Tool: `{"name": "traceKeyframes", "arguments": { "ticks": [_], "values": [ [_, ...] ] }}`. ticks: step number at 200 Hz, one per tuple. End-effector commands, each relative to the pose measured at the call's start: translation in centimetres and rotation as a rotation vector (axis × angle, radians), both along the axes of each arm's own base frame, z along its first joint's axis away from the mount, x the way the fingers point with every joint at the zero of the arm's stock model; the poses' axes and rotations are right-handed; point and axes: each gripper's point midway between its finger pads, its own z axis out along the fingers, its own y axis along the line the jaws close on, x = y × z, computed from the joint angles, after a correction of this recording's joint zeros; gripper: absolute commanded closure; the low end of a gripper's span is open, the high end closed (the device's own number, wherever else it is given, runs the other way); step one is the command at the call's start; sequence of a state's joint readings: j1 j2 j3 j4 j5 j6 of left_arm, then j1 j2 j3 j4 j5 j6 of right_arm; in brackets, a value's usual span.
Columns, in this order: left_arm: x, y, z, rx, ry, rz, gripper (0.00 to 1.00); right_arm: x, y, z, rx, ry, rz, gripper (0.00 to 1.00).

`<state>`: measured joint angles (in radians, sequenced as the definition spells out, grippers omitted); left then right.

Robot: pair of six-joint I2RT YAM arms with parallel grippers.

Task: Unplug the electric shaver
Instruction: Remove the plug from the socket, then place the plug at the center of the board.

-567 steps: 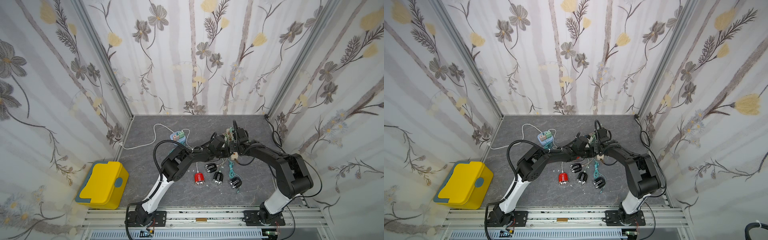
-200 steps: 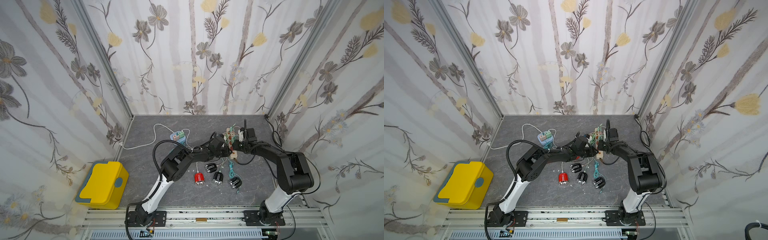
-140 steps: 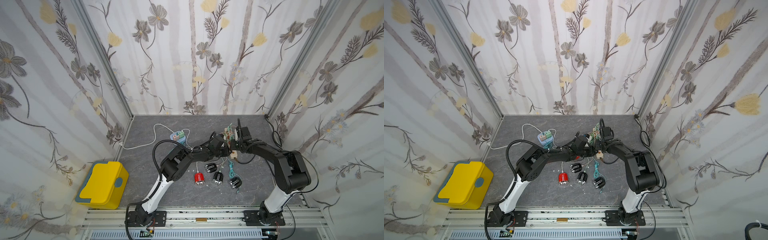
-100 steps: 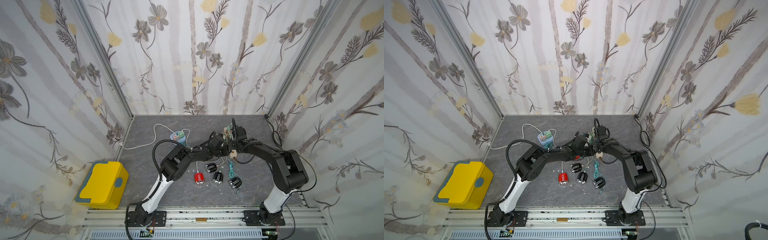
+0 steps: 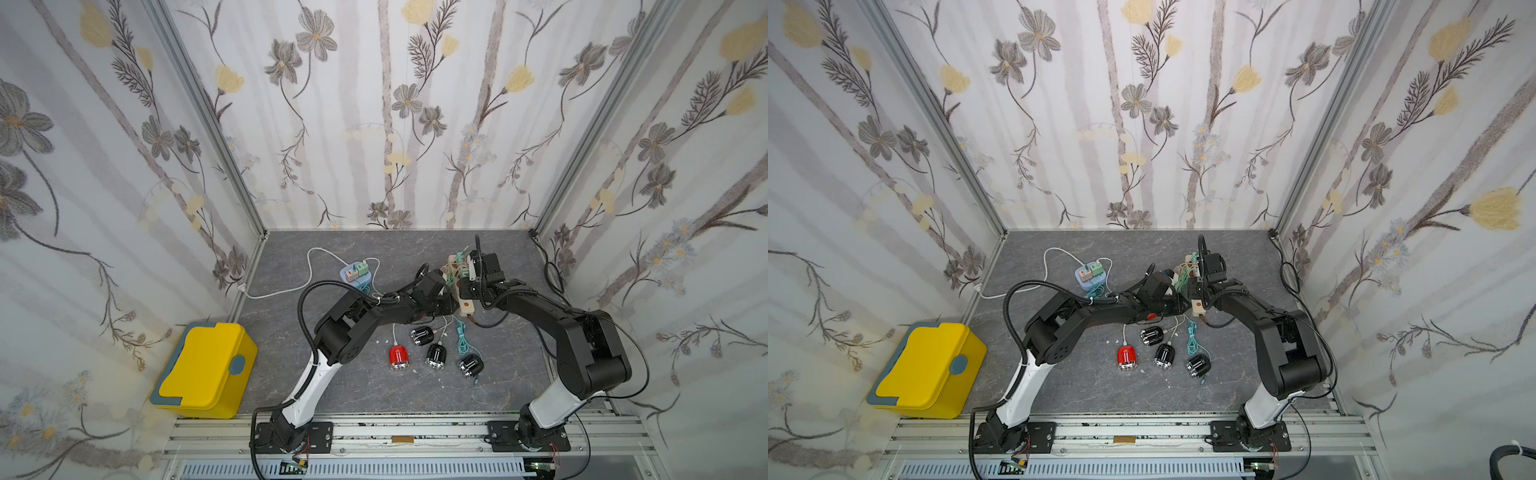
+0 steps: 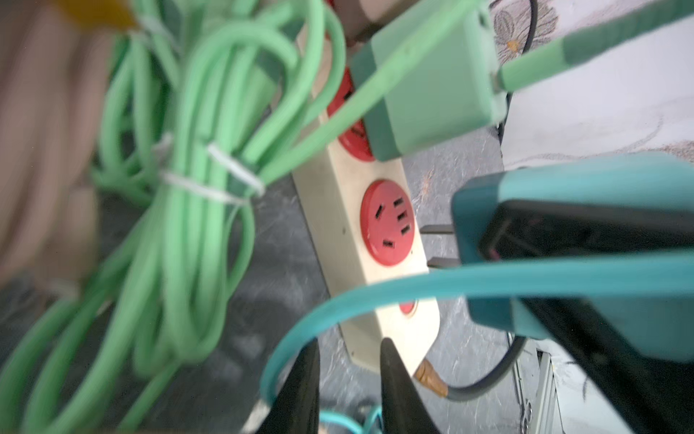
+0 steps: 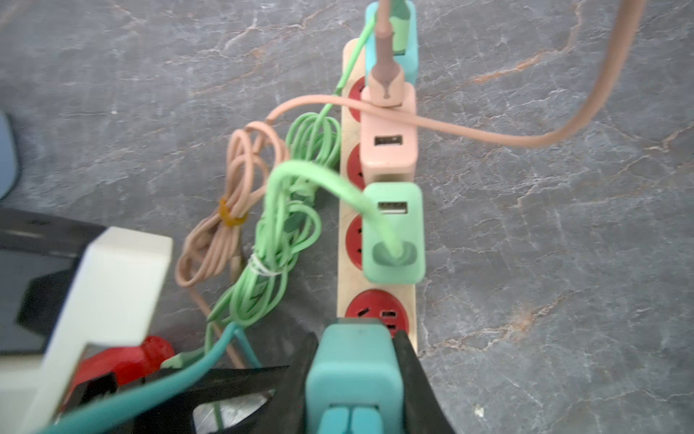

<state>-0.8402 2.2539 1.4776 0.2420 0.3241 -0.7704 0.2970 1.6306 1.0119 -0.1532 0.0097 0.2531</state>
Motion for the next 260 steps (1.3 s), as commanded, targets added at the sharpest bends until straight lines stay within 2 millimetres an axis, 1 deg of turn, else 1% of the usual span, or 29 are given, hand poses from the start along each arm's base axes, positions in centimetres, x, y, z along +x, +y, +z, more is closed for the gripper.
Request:
{"name": "traceKeyframes", "arguments": {
  "ticks": [1, 8, 27, 30, 33, 40, 54, 60, 71, 109, 122, 133, 148, 163, 165, 167, 187, 196, 216, 229, 243, 260],
  "values": [
    [-0.2, -0.5, 5.3, -0.143, -0.081, -0.031, 0.71, -0.2, 0.7, 2.0, 0.082, -0.048, 0.020, 0.93],
    [-0.5, -0.5, 6.6, -0.178, -0.104, -0.046, 0.70, -0.5, 0.5, 2.4, 0.090, -0.057, 0.019, 0.93],
    [-1.8, 0.0, 9.1, -0.245, -0.155, -0.092, 0.68, -1.4, 0.0, 3.1, 0.106, -0.071, 0.010, 0.93],
    [-1.9, 0.1, 9.9, -0.262, -0.171, -0.099, 0.68, -1.5, 0.0, 3.2, 0.108, -0.074, 0.009, 0.93],
    [-2.5, 0.4, 9.5, -0.260, -0.168, -0.109, 0.67, -1.7, -0.1, 3.4, 0.111, -0.077, 0.007, 0.93],
    [-3.2, 0.8, 10.3, -0.282, -0.188, -0.124, 0.65, -2.1, -0.3, 3.7, 0.115, -0.086, 0.004, 0.93],
    [-4.2, 1.8, 11.2, -0.294, -0.212, -0.135, 0.62, -2.8, -0.9, 4.5, 0.114, -0.106, -0.012, 0.92],
    [-4.5, 2.2, 11.5, -0.291, -0.226, -0.138, 0.61, -3.1, -1.2, 5.1, 0.114, -0.123, -0.024, 0.92],
    [-4.9, 3.1, 11.7, -0.275, -0.241, -0.134, 0.59, -3.6, -2.0, 6.1, 0.110, -0.147, -0.051, 0.92],
    [-5.5, 5.8, 11.1, -0.185, -0.270, -0.093, 0.50, -5.6, -5.5, 9.6, 0.092, -0.239, -0.186, 0.93],
    [-5.6, 6.5, 11.0, -0.162, -0.283, -0.083, 0.49, -6.5, -5.9, 10.4, 0.095, -0.254, -0.194, 0.92],
    [-5.6, 7.0, 11.0, -0.144, -0.293, -0.076, 0.49, -7.4, -5.8, 10.7, 0.107, -0.251, -0.182, 0.92],
    [-5.7, 7.4, 11.1, -0.129, -0.304, -0.078, 0.49, -8.7, -5.5, 10.1, 0.127, -0.217, -0.163, 0.91],
    [-5.7, 7.6, 11.4, -0.123, -0.316, -0.080, 0.49, -10.0, -5.9, 9.0, 0.146, -0.168, -0.208, 0.91],
    [-5.7, 7.6, 11.4, -0.123, -0.320, -0.082, 0.49, -10.5, -6.1, 7.8, 0.142, -0.139, -0.219, 0.91],
    [-5.7, 7.7, 11.5, -0.122, -0.322, -0.082, 0.49, -10.8, -6.2, 7.3, 0.143, -0.125, -0.229, 0.91],
    [-5.7, 7.9, 11.8, -0.111, -0.344, -0.087, 0.49, -13.0, -6.4, 4.4, 0.198, -0.049, -0.291, 0.91],
    [-5.8, 8.0, 11.9, -0.105, -0.355, -0.095, 0.48, -13.8, -6.1, 3.4, 0.243, -0.033, -0.302, 0.91],
    [-5.9, 8.1, 12.3, -0.101, -0.383, -0.107, 0.48, -14.7, -4.7, 1.9, 0.369, -0.028, -0.280, 0.91],
    [-6.1, 8.2, 12.4, -0.096, -0.392, -0.114, 0.48, -15.4, -4.0, 0.5, 0.417, 0.003, -0.272, 0.91],
    [-6.1, 8.3, 12.4, -0.092, -0.396, -0.114, 0.47, -15.9, -3.4, -0.8, 0.451, 0.037, -0.260, 0.90],
    [-6.2, 8.7, 12.3, -0.087, -0.402, -0.109, 0.47, -16.5, -3.2, -2.5, 0.465, 0.076, -0.265, 0.89]
  ]
}}
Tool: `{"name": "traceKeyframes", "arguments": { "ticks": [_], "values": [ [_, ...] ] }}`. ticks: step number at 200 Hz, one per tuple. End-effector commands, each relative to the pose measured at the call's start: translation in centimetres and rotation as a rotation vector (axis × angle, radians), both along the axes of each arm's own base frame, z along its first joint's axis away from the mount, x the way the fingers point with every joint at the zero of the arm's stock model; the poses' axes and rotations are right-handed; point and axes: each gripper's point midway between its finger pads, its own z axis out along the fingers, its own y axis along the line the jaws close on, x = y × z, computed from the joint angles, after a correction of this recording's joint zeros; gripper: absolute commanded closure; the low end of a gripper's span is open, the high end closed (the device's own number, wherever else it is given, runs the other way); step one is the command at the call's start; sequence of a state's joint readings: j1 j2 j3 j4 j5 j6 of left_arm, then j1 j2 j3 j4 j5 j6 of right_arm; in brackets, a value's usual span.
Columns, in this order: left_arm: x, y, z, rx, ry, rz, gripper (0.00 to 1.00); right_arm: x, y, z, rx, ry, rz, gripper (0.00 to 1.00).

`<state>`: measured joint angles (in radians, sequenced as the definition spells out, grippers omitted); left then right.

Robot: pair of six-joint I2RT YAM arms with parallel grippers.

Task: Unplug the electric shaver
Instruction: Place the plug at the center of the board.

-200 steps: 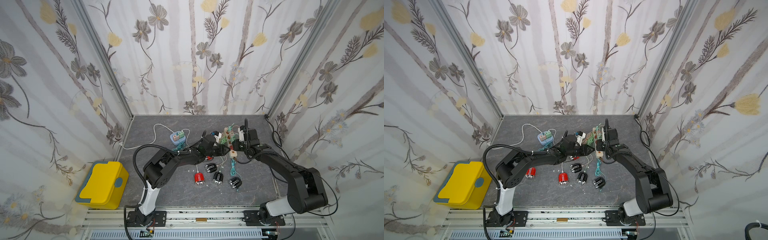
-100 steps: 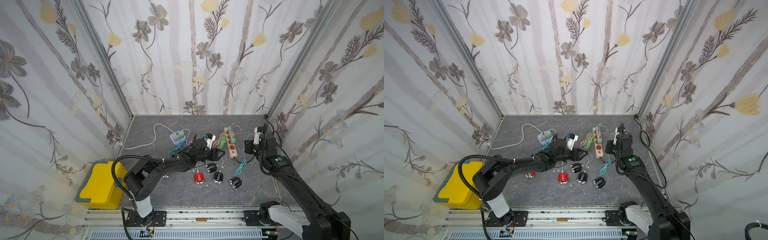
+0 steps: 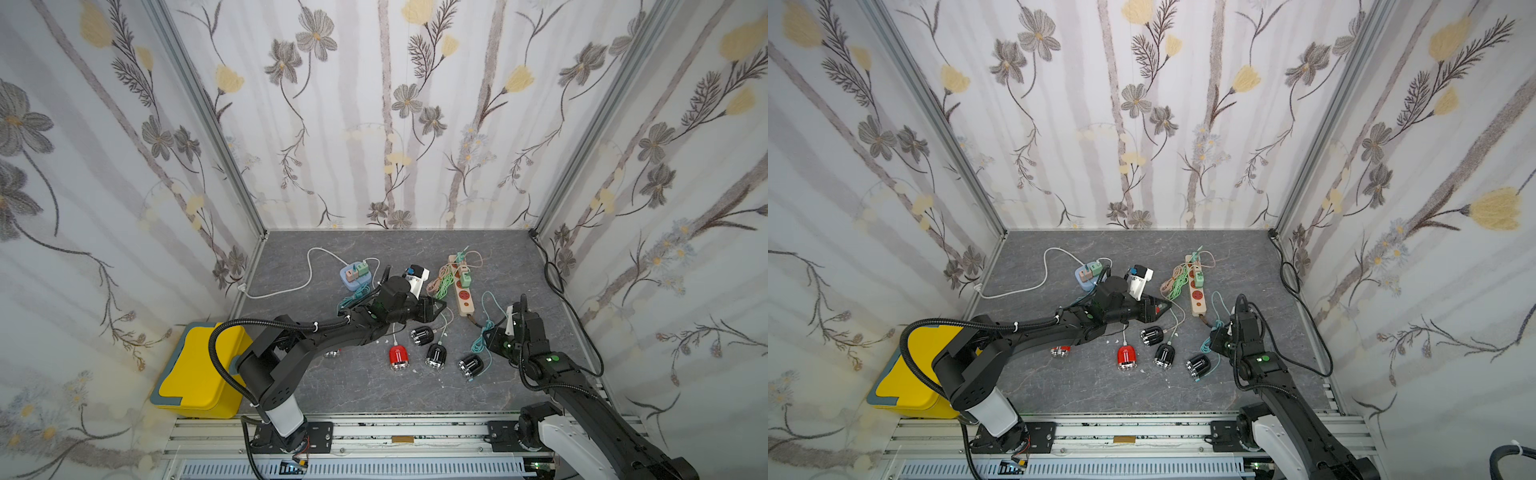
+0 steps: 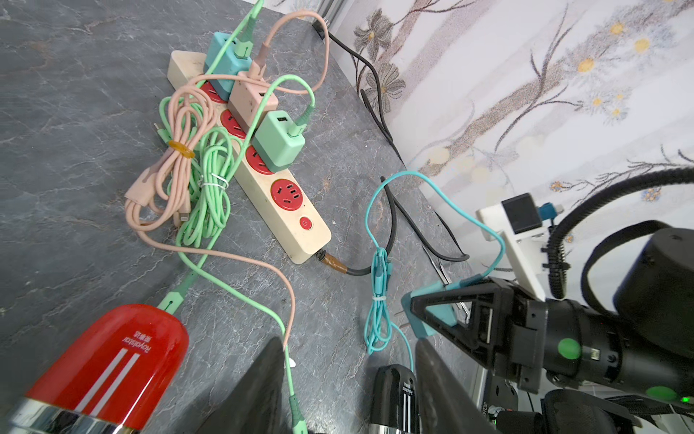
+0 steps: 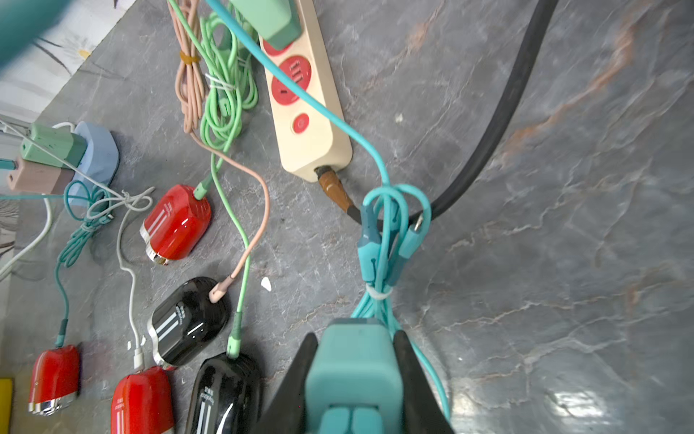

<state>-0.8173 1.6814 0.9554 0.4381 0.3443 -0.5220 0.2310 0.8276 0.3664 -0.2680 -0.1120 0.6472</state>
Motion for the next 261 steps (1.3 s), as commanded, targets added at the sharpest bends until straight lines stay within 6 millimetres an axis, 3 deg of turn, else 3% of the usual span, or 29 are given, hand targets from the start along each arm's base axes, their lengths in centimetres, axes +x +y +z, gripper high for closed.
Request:
{"name": "traceKeyframes", "arguments": {
  "ticks": [1, 56, 83, 137, 167, 189, 224, 243, 261],
  "values": [
    [0.0, 0.5, 0.2, 0.011, -0.039, 0.003, 0.47, 0.3, 1.5, -0.3, 0.117, -0.011, 0.005, 0.89],
    [-0.1, 0.8, -0.7, 0.016, -0.018, 0.014, 0.46, 0.1, 0.4, -3.6, 0.107, 0.063, -0.064, 0.85],
    [-0.1, 0.9, -1.0, 0.018, -0.010, 0.025, 0.46, 0.3, -0.3, -3.5, 0.100, 0.047, -0.094, 0.64],
    [0.2, 1.1, -1.6, 0.026, 0.012, 0.043, 0.45, 1.6, -4.0, -0.9, -0.005, -0.014, -0.203, 0.40],
    [0.5, 1.5, -1.6, 0.038, 0.010, 0.059, 0.45, 3.2, -6.6, 2.5, -0.105, -0.077, -0.263, 0.33],
    [0.7, 2.1, -1.6, 0.048, 0.005, 0.078, 0.45, 4.7, -7.8, 6.1, -0.193, -0.147, -0.265, 0.32],
    [0.9, 2.7, -2.1, 0.080, -0.005, 0.091, 0.44, 6.7, -6.6, 10.6, -0.237, -0.270, -0.141, 0.30],
    [0.7, 2.8, -2.5, 0.100, -0.015, 0.079, 0.44, 7.4, -3.7, 12.0, -0.163, -0.346, 0.002, 0.32],
    [0.5, 2.7, -2.9, 0.126, -0.014, 0.053, 0.43, 7.6, -0.7, 12.2, -0.104, -0.369, 0.123, 0.33]
  ]
}}
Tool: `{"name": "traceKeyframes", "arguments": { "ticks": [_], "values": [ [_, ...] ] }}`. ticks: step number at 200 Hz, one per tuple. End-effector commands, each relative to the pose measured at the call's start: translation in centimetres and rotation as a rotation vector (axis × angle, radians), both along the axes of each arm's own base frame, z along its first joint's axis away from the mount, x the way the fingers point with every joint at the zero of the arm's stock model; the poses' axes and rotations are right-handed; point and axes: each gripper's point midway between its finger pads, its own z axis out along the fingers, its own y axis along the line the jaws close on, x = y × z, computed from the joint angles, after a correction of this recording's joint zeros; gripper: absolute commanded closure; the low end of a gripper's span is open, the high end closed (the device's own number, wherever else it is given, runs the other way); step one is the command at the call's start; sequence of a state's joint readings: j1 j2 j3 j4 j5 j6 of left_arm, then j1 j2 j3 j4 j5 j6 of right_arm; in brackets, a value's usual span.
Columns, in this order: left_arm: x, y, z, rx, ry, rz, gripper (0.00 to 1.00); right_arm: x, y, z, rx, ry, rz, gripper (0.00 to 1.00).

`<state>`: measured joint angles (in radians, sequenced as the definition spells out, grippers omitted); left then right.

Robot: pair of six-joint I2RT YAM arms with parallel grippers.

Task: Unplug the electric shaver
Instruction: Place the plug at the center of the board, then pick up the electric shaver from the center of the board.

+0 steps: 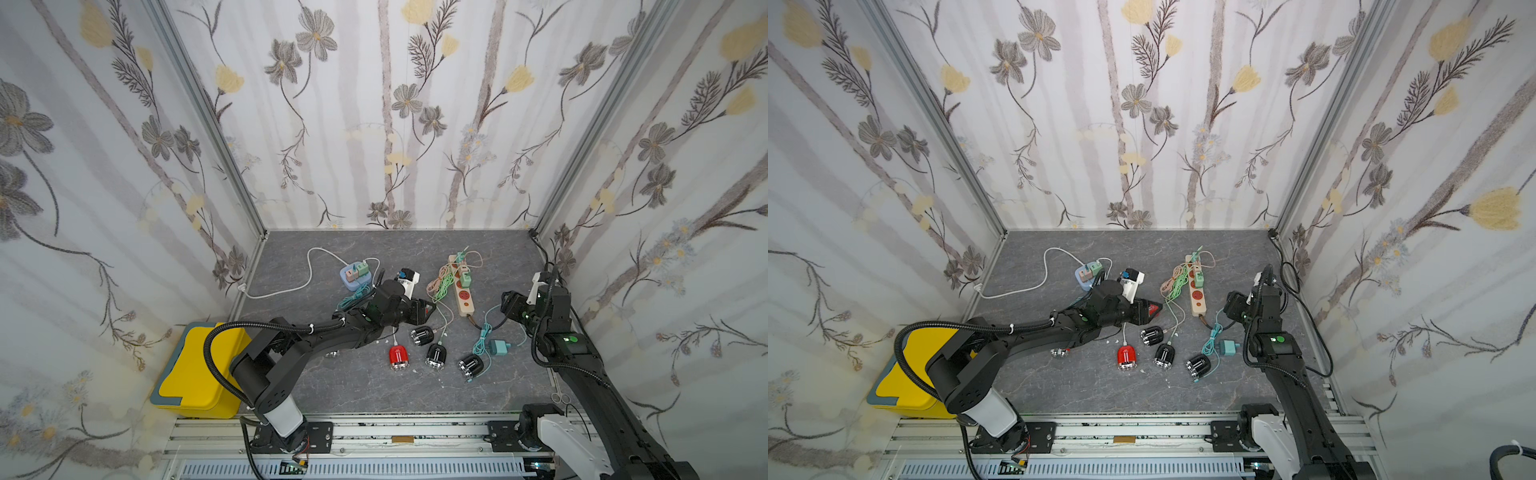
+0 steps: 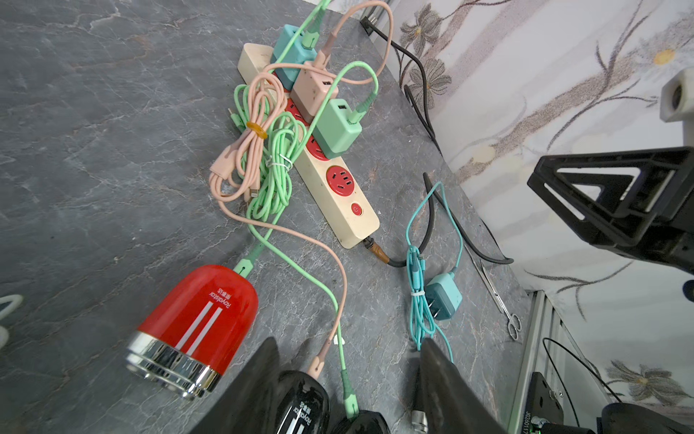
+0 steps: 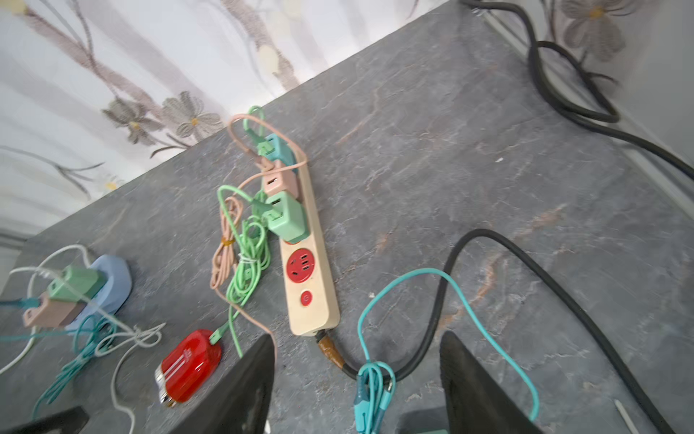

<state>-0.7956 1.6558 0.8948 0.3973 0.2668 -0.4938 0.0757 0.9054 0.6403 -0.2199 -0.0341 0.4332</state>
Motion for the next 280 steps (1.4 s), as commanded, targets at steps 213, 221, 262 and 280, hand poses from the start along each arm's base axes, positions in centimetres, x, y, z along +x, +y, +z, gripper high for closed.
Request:
{"name": "traceKeyframes", "arguments": {
  "ticks": [213, 221, 262, 280],
  "values": [
    [-9.2, -4.1, -10.8, 0.655, 0.204, -0.016, 0.29, -1.1, 10.3, -8.5, 0.125, 0.192, 0.336, 0.63],
    [-9.2, -4.0, -11.0, 0.677, 0.200, -0.007, 0.29, -1.2, 10.2, -8.4, 0.125, 0.188, 0.335, 0.63],
    [-9.3, -3.6, -11.7, 0.766, 0.200, 0.007, 0.28, -1.4, 10.0, -8.5, 0.123, 0.188, 0.332, 0.62],
    [-9.4, -3.4, -12.0, 0.784, 0.209, 0.006, 0.27, -1.4, 10.1, -8.6, 0.126, 0.190, 0.335, 0.62]
  ]
}}
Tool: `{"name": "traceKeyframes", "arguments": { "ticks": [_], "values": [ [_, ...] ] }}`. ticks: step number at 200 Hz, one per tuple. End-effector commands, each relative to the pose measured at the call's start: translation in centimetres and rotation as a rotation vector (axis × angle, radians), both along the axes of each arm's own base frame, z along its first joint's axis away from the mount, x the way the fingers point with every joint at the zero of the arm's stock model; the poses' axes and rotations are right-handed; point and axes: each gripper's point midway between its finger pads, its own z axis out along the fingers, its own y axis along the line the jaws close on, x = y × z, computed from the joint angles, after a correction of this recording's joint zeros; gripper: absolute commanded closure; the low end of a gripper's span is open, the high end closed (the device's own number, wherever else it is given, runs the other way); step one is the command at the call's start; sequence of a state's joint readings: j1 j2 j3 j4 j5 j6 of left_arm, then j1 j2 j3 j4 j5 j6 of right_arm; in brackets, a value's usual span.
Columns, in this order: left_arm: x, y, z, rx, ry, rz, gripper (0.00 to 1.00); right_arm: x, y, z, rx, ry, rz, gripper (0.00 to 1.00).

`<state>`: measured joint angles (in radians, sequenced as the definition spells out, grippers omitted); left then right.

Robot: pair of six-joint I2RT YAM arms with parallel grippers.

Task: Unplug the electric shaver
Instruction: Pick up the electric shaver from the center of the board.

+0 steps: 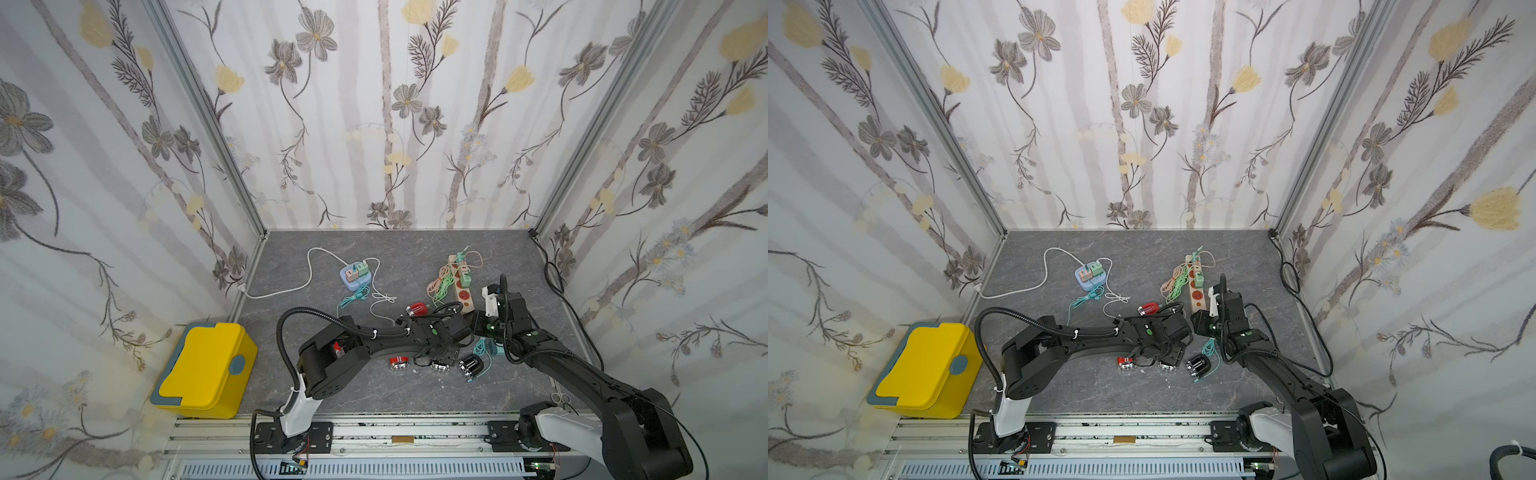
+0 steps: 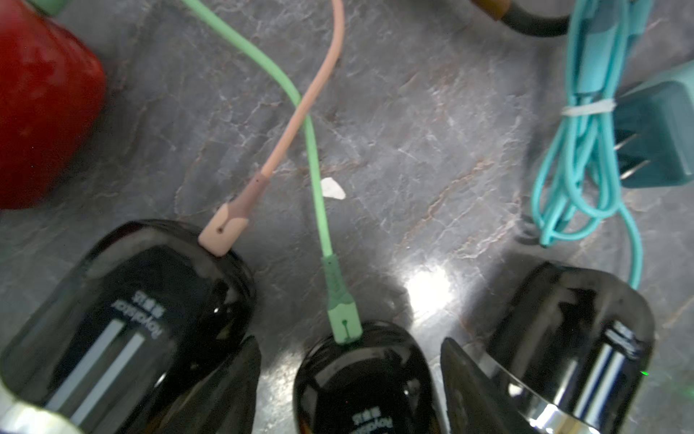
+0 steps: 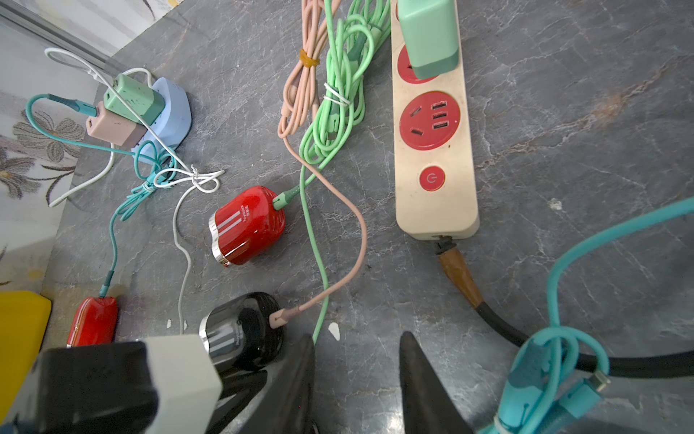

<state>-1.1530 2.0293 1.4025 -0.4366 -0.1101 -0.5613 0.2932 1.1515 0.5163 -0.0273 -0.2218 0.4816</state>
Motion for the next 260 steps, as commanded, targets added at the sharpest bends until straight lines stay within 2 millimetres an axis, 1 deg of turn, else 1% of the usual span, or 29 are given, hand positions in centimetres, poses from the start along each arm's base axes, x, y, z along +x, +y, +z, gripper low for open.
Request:
{"name": "traceKeyframes", "arguments": {
  "ticks": [1, 19, 46, 71, 91, 106, 143, 154, 163, 169, 172, 175, 189, 191, 202, 220, 239, 252, 260],
  "values": [
    [-0.1, 1.7, -0.6, 0.090, 0.001, 0.024, 0.26, 0.3, 0.1, 0.3, 0.011, -0.017, -0.003, 0.62],
    [-0.5, 1.7, -1.2, 0.106, 0.024, 0.014, 0.26, 0.4, 0.2, 0.3, 0.016, -0.017, 0.000, 0.61],
    [-0.8, 1.2, -1.3, 0.102, 0.044, -0.001, 0.28, 0.6, 0.4, 0.5, 0.018, -0.018, 0.002, 0.60],
    [-1.1, 1.7, -1.8, 0.141, 0.049, -0.021, 0.30, 0.7, 0.3, 0.6, 0.009, -0.015, 0.006, 0.60],
    [-1.3, 1.8, -2.1, 0.154, 0.057, -0.045, 0.34, 0.8, 0.4, 0.5, 0.008, -0.012, 0.009, 0.60],
    [-1.3, 1.4, -1.7, 0.129, 0.053, -0.058, 0.41, 0.8, 0.5, 0.5, 0.013, -0.010, 0.011, 0.60],
    [-0.7, -0.3, 2.0, -0.034, 0.007, -0.106, 0.51, 0.7, 0.8, 0.8, 0.045, -0.011, 0.013, 0.61],
    [-0.4, -0.7, 3.2, -0.101, -0.001, -0.121, 0.53, 0.7, 1.0, 0.9, 0.065, -0.007, 0.015, 0.61],
    [-0.6, -1.2, 4.2, -0.168, 0.004, -0.150, 0.54, 0.6, 1.2, 0.9, 0.089, 0.002, 0.021, 0.61],
    [-0.5, -1.5, 5.2, -0.221, -0.004, -0.163, 0.55, 0.5, 1.3, 0.9, 0.106, 0.009, 0.022, 0.61],
    [-0.6, -1.2, 5.0, -0.232, 0.002, -0.166, 0.56, 0.5, 1.4, 0.9, 0.113, 0.011, 0.022, 0.60],
    [-0.6, -1.2, 5.3, -0.256, 0.002, -0.174, 0.56, 0.5, 1.4, 0.8, 0.117, 0.019, 0.021, 0.61],
    [-0.8, -1.5, 7.3, -0.381, 0.007, -0.220, 0.57, 0.5, 1.0, 0.4, 0.115, 0.040, -0.005, 0.61],
    [-0.6, -1.6, 7.9, -0.404, 0.000, -0.222, 0.57, 0.4, 0.9, 0.3, 0.112, 0.043, -0.010, 0.61],
    [-0.7, -1.6, 9.4, -0.496, 0.000, -0.254, 0.57, 0.5, 0.2, 0.0, 0.101, 0.051, -0.040, 0.62],
    [-0.7, -1.4, 11.8, -0.611, -0.008, -0.296, 0.56, 0.6, -0.8, -0.1, 0.108, 0.057, -0.088, 0.64],
    [-1.0, -1.1, 13.9, -0.681, -0.047, -0.349, 0.56, 0.5, -1.5, 0.4, 0.150, 0.047, -0.118, 0.65],
    [-1.2, -0.9, 15.2, -0.732, -0.078, -0.377, 0.56, 0.5, -1.4, 1.0, 0.204, 0.037, -0.115, 0.65],
    [-1.4, -0.8, 15.7, -0.756, -0.087, -0.394, 0.56, 0.5, -1.3, 1.5, 0.234, 0.029, -0.105, 0.65]
  ]
}}
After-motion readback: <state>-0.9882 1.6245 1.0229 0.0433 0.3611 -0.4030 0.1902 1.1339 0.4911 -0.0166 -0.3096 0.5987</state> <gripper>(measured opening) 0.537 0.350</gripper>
